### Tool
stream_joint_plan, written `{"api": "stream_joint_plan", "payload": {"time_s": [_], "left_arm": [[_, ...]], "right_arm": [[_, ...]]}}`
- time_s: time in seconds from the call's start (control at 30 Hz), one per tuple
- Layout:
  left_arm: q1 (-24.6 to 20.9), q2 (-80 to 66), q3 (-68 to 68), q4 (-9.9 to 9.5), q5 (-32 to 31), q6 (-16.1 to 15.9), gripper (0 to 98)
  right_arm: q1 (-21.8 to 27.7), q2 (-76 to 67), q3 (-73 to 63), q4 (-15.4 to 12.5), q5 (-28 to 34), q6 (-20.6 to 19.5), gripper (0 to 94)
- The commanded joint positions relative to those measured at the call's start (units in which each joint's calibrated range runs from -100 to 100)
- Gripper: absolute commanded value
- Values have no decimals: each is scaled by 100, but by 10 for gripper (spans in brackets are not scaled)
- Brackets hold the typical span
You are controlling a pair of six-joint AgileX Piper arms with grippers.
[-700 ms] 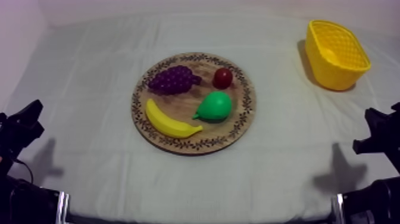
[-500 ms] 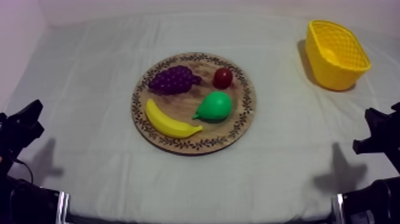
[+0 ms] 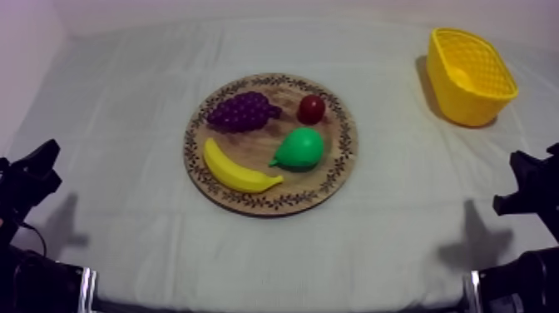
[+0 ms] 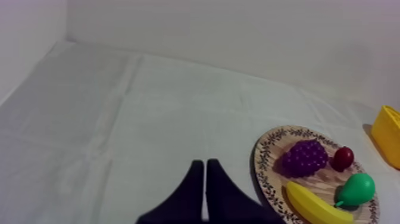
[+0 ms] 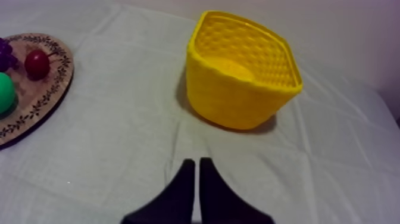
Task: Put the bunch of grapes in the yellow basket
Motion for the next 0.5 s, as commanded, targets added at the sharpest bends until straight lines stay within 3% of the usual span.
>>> {"api": "stream_joint_plan", "payload": {"time_s": [0.0,0.27,0.47], "left_arm": [[-3,0,-3,2,4,-1,1],[-3,0,-3,2,4,-1,1],[-3,0,-3,2,4,-1,1]], "right_arm": [[-1,4,2,0,0,4,6],[-1,4,2,0,0,228,52],[-1,4,2,-1,-24,89,62]]}}
